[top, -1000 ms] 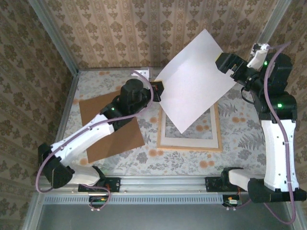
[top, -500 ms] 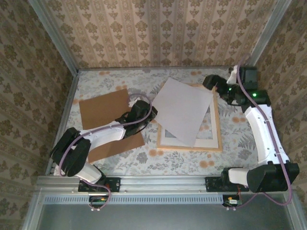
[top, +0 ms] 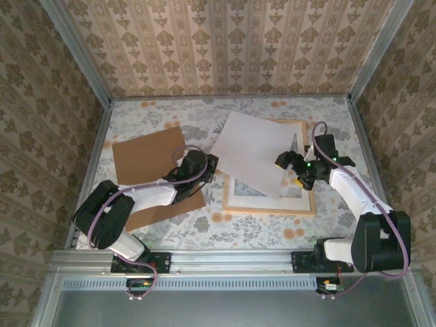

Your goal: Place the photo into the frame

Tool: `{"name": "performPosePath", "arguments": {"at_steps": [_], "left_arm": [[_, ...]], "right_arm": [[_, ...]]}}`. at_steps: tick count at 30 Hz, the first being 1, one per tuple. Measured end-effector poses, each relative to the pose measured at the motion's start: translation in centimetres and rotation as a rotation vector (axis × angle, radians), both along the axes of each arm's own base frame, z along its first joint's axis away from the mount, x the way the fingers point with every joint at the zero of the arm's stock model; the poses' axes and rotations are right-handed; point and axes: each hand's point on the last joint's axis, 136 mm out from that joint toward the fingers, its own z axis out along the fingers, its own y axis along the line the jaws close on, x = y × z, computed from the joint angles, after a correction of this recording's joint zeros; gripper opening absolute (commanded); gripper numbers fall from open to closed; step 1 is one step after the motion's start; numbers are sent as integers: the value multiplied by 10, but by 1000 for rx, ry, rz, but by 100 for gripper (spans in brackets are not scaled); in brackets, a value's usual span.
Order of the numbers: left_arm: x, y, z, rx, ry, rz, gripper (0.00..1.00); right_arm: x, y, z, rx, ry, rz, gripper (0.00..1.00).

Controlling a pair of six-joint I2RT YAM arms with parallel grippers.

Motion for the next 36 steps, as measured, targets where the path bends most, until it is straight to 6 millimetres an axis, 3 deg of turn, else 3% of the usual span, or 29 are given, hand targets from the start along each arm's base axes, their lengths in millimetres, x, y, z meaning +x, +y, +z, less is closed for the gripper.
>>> {"name": "performPosePath", "arguments": {"at_steps": [8, 14, 20, 29, 34, 35, 36], "left_arm": [[5, -3, 13, -98, -1, 36, 0], [8, -6, 22, -148, -12, 45, 0], [8, -8, 27, -187, -15, 49, 0], [-1, -7, 13, -181, 10, 43, 0], [-8, -11, -4, -161, 33, 28, 0], [-10, -12, -8, -156, 38, 23, 2], [-12, -13, -10, -151, 43, 19, 11]], "right_arm": [[-13, 8, -16, 129, 40, -125, 100], [-18, 19, -27, 207, 67, -185, 91], [-14, 27, -36, 302, 67, -262, 69], [3, 16, -10, 319, -50, -361, 35], [4, 8, -7, 252, -65, -373, 13], [5, 6, -6, 232, -66, -368, 9], [6, 5, -4, 214, -70, -358, 7]]}}
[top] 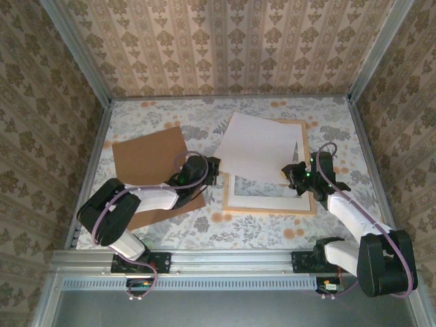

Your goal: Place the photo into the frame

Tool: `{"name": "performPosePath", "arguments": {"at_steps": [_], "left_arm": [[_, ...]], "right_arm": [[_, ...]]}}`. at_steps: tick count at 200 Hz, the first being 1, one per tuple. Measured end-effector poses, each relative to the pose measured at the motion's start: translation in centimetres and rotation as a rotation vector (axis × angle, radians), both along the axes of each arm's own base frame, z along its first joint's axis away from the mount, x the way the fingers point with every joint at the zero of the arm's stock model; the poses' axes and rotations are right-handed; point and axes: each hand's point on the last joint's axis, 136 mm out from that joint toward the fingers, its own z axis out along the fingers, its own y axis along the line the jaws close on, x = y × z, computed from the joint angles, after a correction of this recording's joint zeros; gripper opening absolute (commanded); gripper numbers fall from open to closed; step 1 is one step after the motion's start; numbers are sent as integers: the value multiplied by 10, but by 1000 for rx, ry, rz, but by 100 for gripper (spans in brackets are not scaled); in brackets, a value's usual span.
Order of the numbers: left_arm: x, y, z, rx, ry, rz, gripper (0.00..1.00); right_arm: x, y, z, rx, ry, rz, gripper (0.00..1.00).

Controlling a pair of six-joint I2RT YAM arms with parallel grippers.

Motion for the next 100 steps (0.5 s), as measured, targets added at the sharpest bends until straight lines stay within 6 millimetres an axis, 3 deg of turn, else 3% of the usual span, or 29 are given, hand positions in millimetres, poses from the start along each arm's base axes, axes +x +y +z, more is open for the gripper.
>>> {"name": "performPosePath", "arguments": {"at_steps": [16, 35, 71, 100], "left_arm": [[-5, -1, -5, 4, 8, -14, 34], [-10, -1, -9, 4, 14, -33, 51], [-28, 19, -29, 91, 41, -74, 65], [-29, 50, -14, 189, -5, -81, 70]], "right_arm": [[3, -3, 5, -51, -7, 26, 4], [2, -6, 7, -119, -6, 66, 2], [-4, -16, 13, -284, -17, 196, 1], [-5, -31, 16, -397, -18, 265, 0]]}}
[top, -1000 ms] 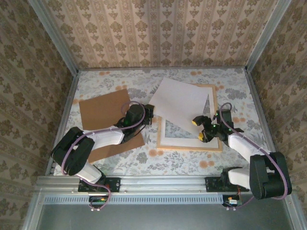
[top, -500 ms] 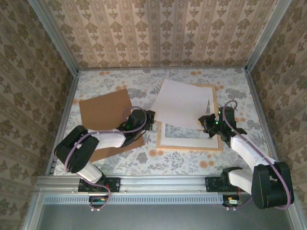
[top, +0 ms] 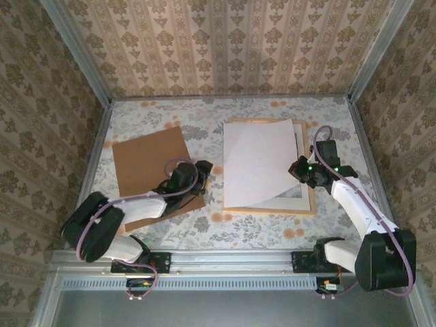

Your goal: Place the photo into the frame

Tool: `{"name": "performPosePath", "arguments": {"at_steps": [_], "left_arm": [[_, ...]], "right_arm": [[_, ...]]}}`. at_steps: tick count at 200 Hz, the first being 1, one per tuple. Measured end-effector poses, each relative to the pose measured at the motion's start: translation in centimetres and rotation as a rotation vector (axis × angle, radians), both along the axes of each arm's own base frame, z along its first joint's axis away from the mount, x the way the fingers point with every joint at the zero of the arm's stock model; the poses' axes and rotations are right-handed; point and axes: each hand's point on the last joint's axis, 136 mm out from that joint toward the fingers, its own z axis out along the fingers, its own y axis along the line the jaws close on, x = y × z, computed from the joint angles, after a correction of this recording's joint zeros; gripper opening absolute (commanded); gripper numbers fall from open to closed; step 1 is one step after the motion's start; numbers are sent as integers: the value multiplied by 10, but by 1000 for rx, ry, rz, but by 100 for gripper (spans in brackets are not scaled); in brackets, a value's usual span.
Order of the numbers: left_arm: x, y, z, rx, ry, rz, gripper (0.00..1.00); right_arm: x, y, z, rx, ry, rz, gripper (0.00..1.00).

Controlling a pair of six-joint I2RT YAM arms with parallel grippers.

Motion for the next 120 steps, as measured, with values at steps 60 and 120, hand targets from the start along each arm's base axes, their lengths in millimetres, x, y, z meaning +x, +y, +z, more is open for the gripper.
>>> {"name": "performPosePath", "arguments": {"at_steps": [60, 120], "left_arm": [[9, 51, 35, 284, -164, -71, 71], [14, 55, 56, 422, -267, -157, 71]], "right_arm": [[-8, -20, -17, -74, 27, -17, 0], [-10, -25, -30, -56, 8, -99, 0]]}}
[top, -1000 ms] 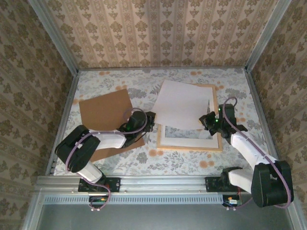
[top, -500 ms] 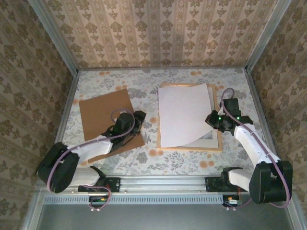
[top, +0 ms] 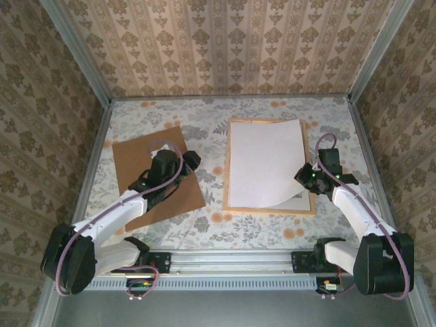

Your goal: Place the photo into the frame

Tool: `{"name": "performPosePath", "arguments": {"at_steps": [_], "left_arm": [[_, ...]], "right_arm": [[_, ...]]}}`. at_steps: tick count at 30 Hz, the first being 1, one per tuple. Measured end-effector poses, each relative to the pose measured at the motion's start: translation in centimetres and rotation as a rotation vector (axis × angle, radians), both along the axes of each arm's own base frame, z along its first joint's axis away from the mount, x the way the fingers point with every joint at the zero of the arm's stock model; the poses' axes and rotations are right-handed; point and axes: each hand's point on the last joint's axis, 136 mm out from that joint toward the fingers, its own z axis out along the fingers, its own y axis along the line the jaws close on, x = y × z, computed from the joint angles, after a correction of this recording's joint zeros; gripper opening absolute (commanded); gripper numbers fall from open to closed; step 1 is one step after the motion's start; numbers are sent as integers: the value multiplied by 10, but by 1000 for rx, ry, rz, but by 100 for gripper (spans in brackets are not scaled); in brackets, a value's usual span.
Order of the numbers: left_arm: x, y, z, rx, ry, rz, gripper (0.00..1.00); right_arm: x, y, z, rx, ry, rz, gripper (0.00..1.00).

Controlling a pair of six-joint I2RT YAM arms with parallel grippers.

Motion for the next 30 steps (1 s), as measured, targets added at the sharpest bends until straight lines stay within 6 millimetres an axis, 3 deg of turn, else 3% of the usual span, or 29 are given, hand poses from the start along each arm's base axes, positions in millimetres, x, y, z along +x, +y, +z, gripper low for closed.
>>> {"name": "performPosePath", "arguments": {"at_steps": [30], "left_arm": [[4, -1, 2, 66, -24, -37, 71]], "right_arm": [[9, 2, -26, 7, 25, 26, 0]]}}
